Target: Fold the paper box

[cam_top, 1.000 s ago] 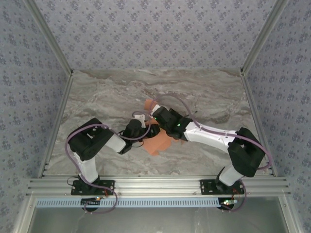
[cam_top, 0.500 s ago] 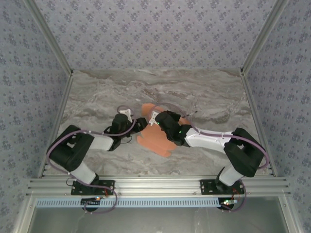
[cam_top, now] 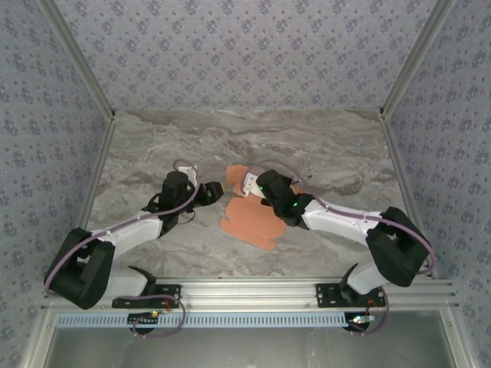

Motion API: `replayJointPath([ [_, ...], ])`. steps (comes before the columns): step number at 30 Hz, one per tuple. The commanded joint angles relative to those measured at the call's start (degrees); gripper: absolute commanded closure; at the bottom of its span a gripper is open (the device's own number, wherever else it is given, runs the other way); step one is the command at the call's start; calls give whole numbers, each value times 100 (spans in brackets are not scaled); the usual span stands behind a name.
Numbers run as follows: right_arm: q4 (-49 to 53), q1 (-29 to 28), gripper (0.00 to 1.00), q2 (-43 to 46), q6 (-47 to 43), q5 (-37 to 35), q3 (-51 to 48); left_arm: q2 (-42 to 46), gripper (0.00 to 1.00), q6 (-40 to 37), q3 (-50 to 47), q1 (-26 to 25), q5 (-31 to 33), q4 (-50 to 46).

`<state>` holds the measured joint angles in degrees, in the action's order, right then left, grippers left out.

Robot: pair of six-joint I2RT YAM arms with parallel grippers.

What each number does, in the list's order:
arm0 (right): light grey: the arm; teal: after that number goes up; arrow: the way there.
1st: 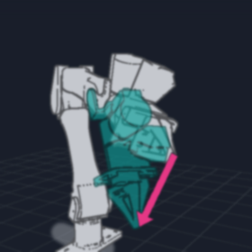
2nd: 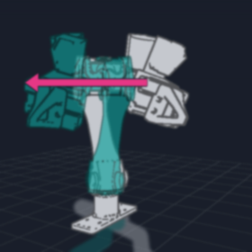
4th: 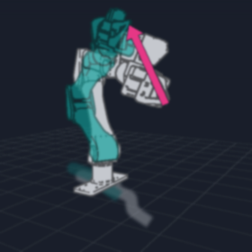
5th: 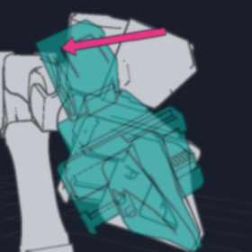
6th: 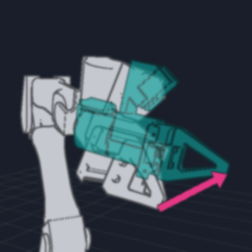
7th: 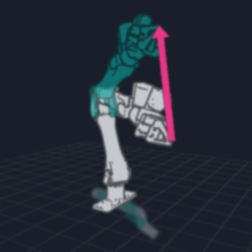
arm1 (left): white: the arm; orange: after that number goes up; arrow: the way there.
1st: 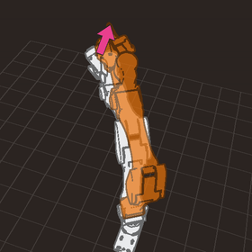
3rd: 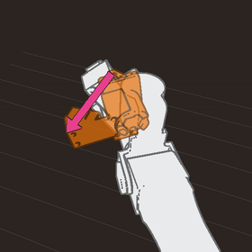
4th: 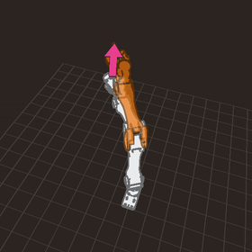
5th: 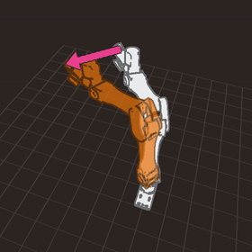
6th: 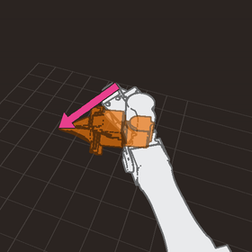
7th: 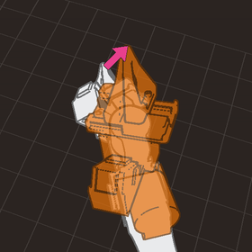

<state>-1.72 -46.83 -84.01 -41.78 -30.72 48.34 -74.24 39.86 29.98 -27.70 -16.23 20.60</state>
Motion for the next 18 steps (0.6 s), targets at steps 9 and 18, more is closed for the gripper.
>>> replayJointPath([
  [9, 2947, 1270, 100, 881, 1997, 3183, 1413, 290, 47, -1316, 517, -517, -445, -444],
  [18, 3968, 1796, 100, 720, 2184, 4724, 2179, 89, 41, -2514, 1058, -708, -131, -883],
])
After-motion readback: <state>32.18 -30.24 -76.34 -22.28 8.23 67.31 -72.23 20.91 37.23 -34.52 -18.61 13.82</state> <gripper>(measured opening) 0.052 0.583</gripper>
